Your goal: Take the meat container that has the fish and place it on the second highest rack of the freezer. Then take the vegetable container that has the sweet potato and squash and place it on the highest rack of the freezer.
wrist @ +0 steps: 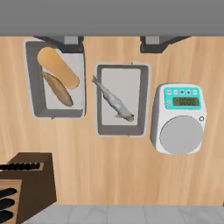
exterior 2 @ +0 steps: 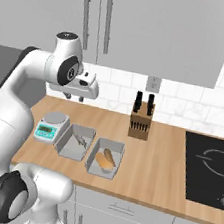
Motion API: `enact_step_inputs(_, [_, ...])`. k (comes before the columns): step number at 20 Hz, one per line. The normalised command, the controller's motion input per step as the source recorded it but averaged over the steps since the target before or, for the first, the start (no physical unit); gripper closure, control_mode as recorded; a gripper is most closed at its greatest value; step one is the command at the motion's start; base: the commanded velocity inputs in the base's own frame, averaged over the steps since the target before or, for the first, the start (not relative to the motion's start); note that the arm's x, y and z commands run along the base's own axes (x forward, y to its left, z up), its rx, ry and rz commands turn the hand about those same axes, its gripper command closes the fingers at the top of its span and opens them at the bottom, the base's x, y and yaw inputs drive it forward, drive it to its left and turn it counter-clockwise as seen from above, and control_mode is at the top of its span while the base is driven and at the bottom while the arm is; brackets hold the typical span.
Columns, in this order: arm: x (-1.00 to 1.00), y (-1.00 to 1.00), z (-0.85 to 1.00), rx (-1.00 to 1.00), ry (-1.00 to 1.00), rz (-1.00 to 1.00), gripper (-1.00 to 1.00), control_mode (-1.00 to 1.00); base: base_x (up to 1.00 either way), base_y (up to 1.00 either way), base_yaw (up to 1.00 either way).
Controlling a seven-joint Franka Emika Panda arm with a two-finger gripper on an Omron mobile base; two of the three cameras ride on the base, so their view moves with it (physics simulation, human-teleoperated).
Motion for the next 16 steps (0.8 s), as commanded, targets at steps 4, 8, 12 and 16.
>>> enact_step_inputs(4, [-0.28, 0.05, 0.01, 0.00, -0.05, 0.00, -1.00, -1.00, 0.00, 0.00, 0.00])
enact_step_inputs(8, [-0.91, 0.05, 0.05, -0.12, -0.18, 0.01, -1.00, -1.00, 0.00, 0.00, 0.00])
enact_step_inputs(12, [-1.00, -0.01, 0.00, -0.12, -0.12, 0.21, -1.00, -1.00, 0.00, 0.00, 0.00])
enact_step_inputs(16, [-0.66, -0.23, -0.30, -0.01, 0.00, 0.35, -1.00, -1.00, 0.00, 0.00, 0.00])
